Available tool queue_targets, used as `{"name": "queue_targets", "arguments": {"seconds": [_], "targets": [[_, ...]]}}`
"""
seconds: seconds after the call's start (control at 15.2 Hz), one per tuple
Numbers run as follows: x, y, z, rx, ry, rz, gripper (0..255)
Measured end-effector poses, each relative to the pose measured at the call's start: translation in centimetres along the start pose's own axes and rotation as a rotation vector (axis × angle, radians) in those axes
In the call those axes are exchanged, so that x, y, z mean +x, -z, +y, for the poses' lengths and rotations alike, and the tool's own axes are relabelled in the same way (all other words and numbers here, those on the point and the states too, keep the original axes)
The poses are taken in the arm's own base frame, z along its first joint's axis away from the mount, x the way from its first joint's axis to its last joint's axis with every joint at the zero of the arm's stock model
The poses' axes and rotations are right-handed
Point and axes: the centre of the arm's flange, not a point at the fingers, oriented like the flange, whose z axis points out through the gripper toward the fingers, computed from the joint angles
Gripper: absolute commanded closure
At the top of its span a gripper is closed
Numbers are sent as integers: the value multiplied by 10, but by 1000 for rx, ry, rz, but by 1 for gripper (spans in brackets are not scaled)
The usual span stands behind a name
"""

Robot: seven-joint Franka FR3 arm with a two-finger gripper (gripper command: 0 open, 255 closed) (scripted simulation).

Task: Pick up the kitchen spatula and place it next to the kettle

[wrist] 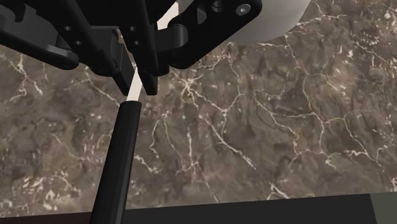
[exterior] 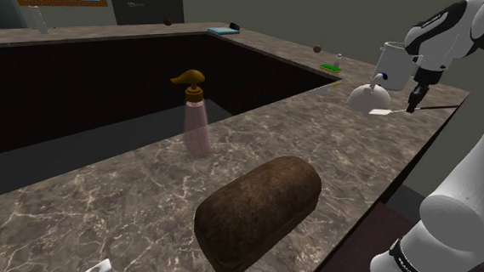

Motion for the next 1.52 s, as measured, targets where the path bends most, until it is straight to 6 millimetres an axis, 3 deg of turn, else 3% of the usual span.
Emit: {"name": "queue_targets", "arguments": {"seconds": [0.99, 1.45, 1.52], "targets": [[5, -81, 1, 0, 0, 0, 255], [5, -87, 0, 0, 0, 0, 255], [5, -87, 0, 0, 0, 0, 0]]}}
